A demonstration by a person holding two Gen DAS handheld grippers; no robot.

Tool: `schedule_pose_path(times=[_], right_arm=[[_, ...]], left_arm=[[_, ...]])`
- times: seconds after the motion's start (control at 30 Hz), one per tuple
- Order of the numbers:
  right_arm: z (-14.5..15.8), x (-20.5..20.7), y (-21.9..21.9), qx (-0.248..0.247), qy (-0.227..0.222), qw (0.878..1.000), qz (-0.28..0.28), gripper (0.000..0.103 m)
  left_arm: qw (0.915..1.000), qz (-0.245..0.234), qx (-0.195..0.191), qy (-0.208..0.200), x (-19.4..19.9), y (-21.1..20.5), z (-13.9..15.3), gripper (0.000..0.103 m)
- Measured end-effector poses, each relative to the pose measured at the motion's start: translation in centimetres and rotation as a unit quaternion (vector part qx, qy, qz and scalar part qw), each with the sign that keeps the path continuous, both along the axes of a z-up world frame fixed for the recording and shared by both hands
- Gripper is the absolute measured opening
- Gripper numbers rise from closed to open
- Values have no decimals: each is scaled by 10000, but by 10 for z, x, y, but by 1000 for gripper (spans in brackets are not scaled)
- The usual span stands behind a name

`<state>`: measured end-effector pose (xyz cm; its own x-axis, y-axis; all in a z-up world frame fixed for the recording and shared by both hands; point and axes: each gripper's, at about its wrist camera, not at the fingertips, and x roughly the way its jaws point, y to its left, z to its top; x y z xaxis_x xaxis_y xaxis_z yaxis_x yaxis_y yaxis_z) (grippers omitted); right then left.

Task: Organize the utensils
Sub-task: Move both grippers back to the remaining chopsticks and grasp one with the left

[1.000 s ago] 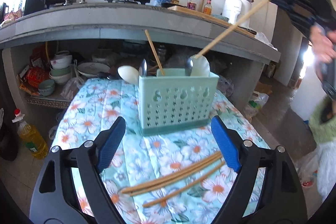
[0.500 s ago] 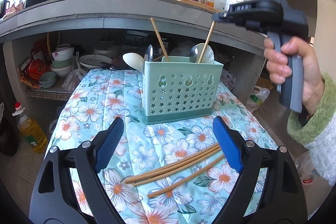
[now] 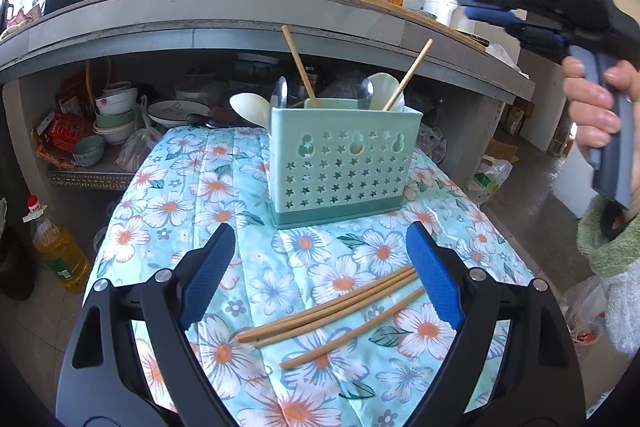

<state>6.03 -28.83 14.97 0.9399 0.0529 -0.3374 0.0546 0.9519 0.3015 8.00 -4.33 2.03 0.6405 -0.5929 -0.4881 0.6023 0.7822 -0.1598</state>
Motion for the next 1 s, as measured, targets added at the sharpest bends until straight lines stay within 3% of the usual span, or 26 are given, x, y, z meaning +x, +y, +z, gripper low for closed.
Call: schedule_pose_path(times=[0.17, 0.33, 0.43, 0.57, 0.63, 0.77, 1.0], right_arm=[[-18, -47, -17, 318, 133, 9994, -54, 38], [-73, -72, -24, 633, 960, 9933, -94, 45], [-130, -81, -30, 1151, 1705, 9785, -174, 45], [-189, -88, -34, 1791, 2356, 9548, -281, 45], [-206, -92, -35, 1968, 2516, 9469, -371, 45], [-224, -97, -37, 2289, 2543, 9384, -477, 45], [-240, -105, -45, 2510, 2525, 9335, -431, 45]], left_arm=[[9994, -246, 59, 249, -3, -10, -7, 85], [9979, -439, 206, 425, -10, -21, -19, 85], [9967, -607, 316, 444, -15, -29, -26, 85], [9911, -934, 928, 176, -26, -52, -37, 85], [9854, -1039, 1351, -46, -34, -65, -45, 85], [9755, -1212, 1815, -283, -42, -80, -57, 81], [9437, -1518, 2810, -861, -52, -105, -77, 47]])
